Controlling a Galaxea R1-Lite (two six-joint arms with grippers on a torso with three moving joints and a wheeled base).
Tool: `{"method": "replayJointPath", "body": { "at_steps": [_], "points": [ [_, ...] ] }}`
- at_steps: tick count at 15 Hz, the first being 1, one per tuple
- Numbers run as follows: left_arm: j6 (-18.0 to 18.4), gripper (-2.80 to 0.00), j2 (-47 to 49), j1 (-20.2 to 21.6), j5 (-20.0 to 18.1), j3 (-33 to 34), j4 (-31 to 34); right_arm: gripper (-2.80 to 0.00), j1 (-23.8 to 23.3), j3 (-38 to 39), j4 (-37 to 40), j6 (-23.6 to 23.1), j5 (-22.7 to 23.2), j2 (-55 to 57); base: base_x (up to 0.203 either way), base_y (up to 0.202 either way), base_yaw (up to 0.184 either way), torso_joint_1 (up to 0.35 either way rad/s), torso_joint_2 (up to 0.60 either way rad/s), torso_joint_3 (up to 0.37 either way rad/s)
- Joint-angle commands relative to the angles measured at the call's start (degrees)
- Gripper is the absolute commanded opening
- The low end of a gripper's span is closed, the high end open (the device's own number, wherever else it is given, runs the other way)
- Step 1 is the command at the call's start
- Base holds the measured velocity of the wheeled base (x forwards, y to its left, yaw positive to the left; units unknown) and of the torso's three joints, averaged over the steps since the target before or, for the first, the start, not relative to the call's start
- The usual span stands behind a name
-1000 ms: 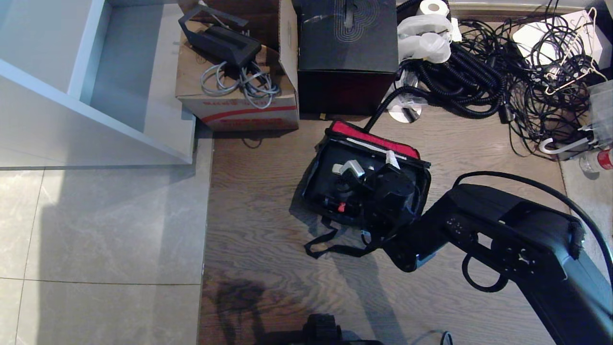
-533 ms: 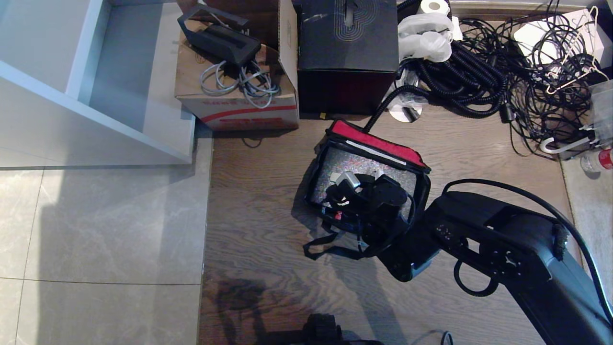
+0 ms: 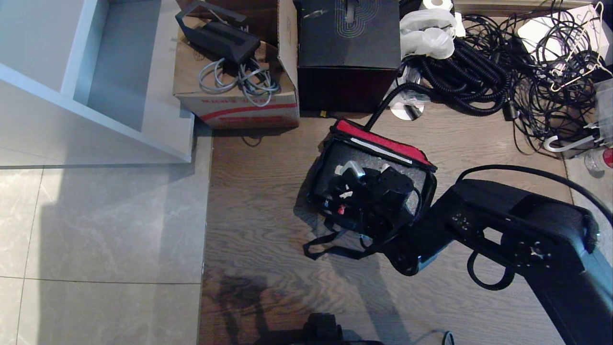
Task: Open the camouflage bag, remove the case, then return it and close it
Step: Lift the black box
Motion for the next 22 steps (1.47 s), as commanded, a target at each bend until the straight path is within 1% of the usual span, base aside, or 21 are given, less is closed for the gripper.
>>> {"method": "replayJointPath", "body": {
  "at_steps": [1, 6, 10, 11, 13, 17, 22],
  "points": [
    [0.0, -2.80, 0.0, -0.1, 0.0, 0.0, 0.0, -2.80, 0.7, 2.0, 0.0, -0.5, -0.2, -7.9, 0.000, 0.000, 0.000, 0.000, 0.00, 0.000],
    [0.0, -2.80, 0.0, 0.0, 0.0, 0.0, 0.0, -2.80, 1.0, 4.5, 4.7, -0.2, -0.9, -15.4, 0.000, 0.000, 0.000, 0.000, 0.00, 0.000],
    [0.0, -2.80, 0.0, 0.0, 0.0, 0.0, 0.0, -2.80, 1.3, 5.1, 5.9, 0.1, -1.3, -18.5, 0.000, 0.000, 0.000, 0.000, 0.00, 0.000],
    [0.0, -2.80, 0.0, 0.0, 0.0, 0.0, 0.0, -2.80, 1.3, 5.5, 6.2, 0.5, -1.4, -18.9, 0.000, 0.000, 0.000, 0.000, 0.00, 0.000],
    [0.0, -2.80, 0.0, 0.0, 0.0, 0.0, 0.0, -2.80, 1.3, 4.7, 10.9, 1.5, -1.4, -22.0, 0.000, 0.000, 0.000, 0.000, 0.00, 0.000],
    [0.0, -2.80, 0.0, -0.1, 0.0, 0.0, 0.0, -2.80, 1.4, 4.8, 16.1, 5.6, -1.6, -25.9, 0.000, 0.000, 0.000, 0.000, 0.00, 0.000],
    [0.1, -2.80, 0.0, 0.0, 0.0, 0.0, 0.0, -2.80, 1.8, 5.5, 20.0, 6.3, -1.7, -30.9, 0.000, 0.000, 0.000, 0.000, 0.00, 0.000]
  ]
}}
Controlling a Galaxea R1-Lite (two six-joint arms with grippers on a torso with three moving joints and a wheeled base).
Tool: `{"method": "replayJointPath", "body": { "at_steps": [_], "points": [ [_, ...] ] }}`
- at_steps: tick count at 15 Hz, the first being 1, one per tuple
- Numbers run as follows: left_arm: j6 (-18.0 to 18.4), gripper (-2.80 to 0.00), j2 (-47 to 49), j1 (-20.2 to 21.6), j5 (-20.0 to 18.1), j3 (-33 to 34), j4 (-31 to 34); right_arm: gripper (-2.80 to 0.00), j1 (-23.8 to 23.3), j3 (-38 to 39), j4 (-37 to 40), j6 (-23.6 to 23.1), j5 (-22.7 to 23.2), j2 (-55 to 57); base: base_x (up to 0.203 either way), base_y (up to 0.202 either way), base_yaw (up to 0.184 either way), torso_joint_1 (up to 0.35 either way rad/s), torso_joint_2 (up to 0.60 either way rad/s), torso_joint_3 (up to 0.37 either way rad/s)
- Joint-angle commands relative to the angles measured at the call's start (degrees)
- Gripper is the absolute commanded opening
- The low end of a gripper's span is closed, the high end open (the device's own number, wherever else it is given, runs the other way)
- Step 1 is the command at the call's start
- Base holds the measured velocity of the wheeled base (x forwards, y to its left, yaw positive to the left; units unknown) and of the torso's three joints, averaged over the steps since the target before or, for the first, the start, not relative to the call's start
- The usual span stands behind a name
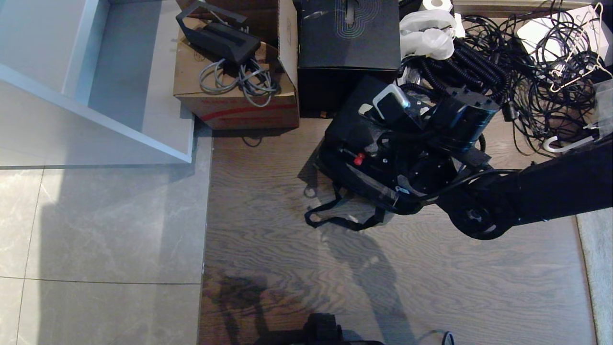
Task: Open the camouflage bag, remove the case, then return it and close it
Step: Lift the black box, then release the handle
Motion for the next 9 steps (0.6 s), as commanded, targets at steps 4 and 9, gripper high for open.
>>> {"method": "replayJointPath", "body": {
  "at_steps": [4, 9],
  "points": [
    [0.1, -2.80, 0.0, 0.0, 0.0, 0.0, 0.0, -2.80, -0.1, -0.2, 4.6, 0.9, -1.6, -6.5, 0.000, 0.000, 0.000, 0.000, 0.00, 0.000],
    [0.1, -2.80, 0.0, 0.0, 0.0, 0.0, 0.0, -2.80, -6.2, 1.8, 8.0, 1.1, -2.4, -10.5, 0.000, 0.000, 0.000, 0.000, 0.00, 0.000]
  ]
}}
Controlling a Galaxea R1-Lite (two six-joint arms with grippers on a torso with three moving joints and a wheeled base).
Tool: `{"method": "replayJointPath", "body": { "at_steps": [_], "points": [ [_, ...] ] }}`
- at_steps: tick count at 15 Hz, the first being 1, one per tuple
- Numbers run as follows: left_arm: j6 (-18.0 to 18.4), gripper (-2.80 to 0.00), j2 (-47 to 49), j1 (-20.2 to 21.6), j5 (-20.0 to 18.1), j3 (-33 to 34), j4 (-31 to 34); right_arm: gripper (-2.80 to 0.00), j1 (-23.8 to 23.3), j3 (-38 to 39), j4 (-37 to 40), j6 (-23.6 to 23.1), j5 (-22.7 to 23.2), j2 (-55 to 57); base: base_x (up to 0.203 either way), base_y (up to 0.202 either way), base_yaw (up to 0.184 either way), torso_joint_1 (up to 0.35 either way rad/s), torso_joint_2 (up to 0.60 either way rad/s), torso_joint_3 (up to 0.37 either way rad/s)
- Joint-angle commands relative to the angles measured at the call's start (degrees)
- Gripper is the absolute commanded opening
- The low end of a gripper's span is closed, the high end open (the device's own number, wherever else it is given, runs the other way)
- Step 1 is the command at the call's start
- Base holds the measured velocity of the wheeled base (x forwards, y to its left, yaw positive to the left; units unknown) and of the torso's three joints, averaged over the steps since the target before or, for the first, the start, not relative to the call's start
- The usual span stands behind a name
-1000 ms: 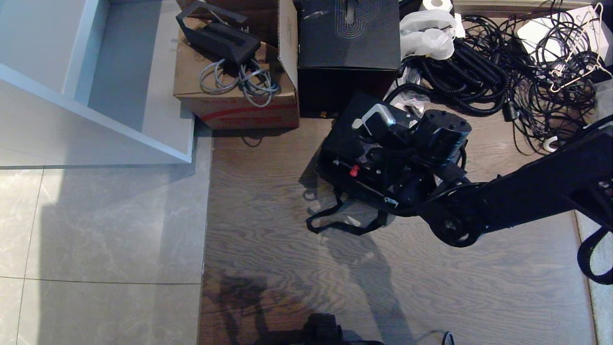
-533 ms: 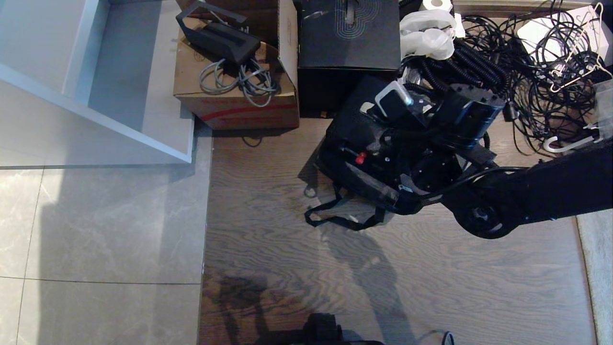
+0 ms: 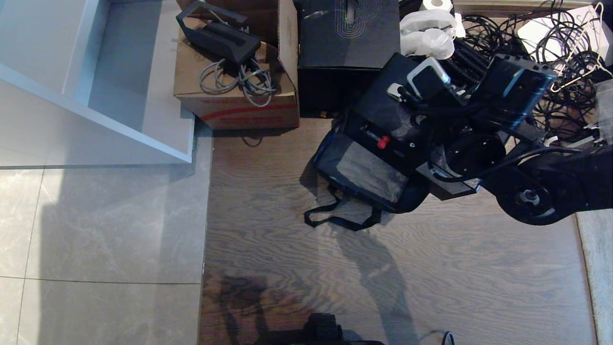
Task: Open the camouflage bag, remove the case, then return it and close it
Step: Release the handle
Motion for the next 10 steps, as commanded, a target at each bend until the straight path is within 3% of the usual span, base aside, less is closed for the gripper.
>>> {"method": "replayJointPath", "body": {
  "at_steps": [1, 6, 10],
  "points": [
    [0.1, -2.80, 0.0, 0.0, 0.0, 0.0, 0.0, -2.80, -4.3, 0.7, 0.8, -0.4, -0.4, -2.8, 0.000, 0.000, 0.000, 0.000, 0.00, 0.000],
    [0.0, -2.80, 0.0, 0.0, 0.0, 0.0, 0.0, -2.80, -15.7, 3.2, 5.4, 2.1, -0.2, -6.3, 0.000, 0.000, 0.000, 0.000, 0.00, 0.000],
    [0.1, -2.80, 0.0, 0.0, 0.0, 0.0, 0.0, -2.80, -25.2, 2.8, 17.9, 8.6, -0.1, -9.3, 0.000, 0.000, 0.000, 0.000, 0.00, 0.000]
  ]
}}
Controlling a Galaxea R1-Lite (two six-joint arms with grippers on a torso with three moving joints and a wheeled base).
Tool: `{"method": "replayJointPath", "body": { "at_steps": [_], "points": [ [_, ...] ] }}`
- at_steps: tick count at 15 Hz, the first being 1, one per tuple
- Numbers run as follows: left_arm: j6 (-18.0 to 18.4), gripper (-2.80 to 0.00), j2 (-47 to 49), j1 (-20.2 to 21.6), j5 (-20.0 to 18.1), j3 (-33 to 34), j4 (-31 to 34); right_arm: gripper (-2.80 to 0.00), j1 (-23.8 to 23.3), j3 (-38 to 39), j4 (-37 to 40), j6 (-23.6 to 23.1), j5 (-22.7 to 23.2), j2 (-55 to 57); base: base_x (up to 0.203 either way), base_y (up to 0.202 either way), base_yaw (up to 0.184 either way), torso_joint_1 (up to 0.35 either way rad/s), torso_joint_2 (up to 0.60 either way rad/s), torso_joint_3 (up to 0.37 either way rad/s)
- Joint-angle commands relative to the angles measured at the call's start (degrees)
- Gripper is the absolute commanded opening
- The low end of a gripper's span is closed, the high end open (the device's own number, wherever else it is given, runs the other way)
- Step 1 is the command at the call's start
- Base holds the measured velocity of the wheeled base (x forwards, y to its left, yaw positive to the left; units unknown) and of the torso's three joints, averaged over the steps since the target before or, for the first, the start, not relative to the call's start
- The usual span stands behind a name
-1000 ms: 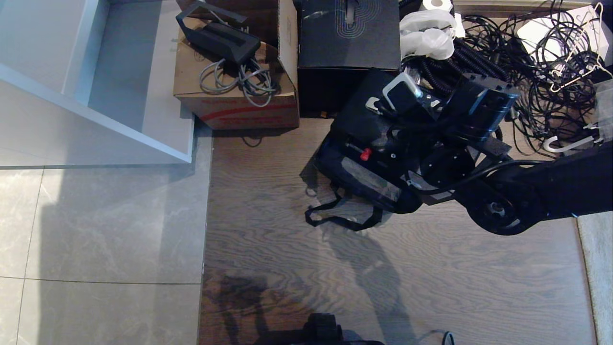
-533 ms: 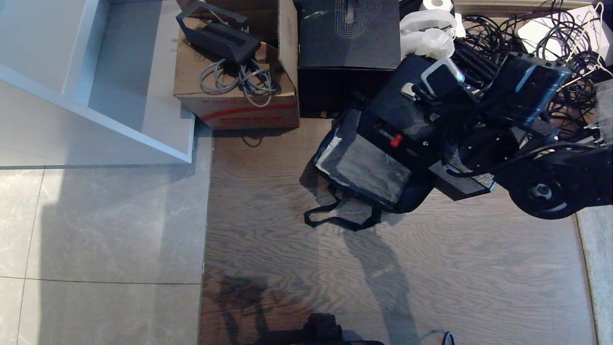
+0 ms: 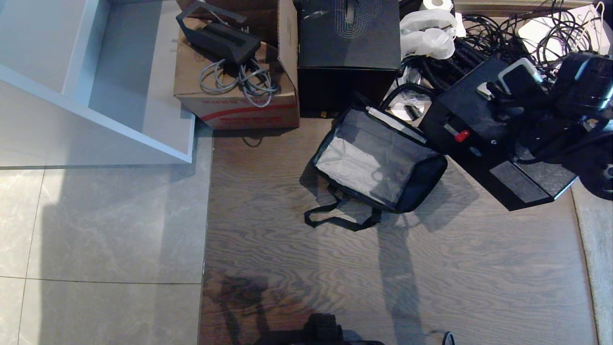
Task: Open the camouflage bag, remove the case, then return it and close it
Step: Release the handle
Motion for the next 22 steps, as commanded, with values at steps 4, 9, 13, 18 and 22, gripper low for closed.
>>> {"method": "replayJointPath", "body": {
  "at_steps": [4, 9, 13, 18, 22],
  "points": [
    [0.0, -2.80, 0.0, 0.0, 0.0, 0.0, 0.0, -2.80, -8.9, 0.7, 8.1, 6.7, -0.5, -1.7, 0.000, 0.000, 0.000, 0.000, 0.00, 0.000],
    [0.0, -2.80, 0.0, 0.0, 0.0, 0.0, 0.0, -2.80, -11.2, 0.2, 7.7, 14.9, -0.4, 8.8, 0.000, 0.000, 0.000, 0.000, 0.00, 0.000],
    [0.0, -2.80, 0.0, 0.0, 0.0, 0.0, 0.0, -2.80, -14.1, -2.9, 7.6, 21.0, -0.3, 18.4, 0.000, 0.000, 0.000, 0.000, 0.00, 0.000],
    [0.0, -2.80, 0.0, 0.0, 0.0, 0.0, 0.0, -2.80, -15.5, -6.7, 7.6, 24.9, -0.3, 27.0, 0.000, 0.000, 0.000, 0.000, 0.00, 0.000],
    [0.0, -2.80, 0.0, 0.0, 0.0, 0.0, 0.0, 0.00, -14.7, -1.2, 8.0, 28.2, 0.2, 31.1, 0.000, 0.000, 0.000, 0.000, 0.00, 0.000]
  ]
}}
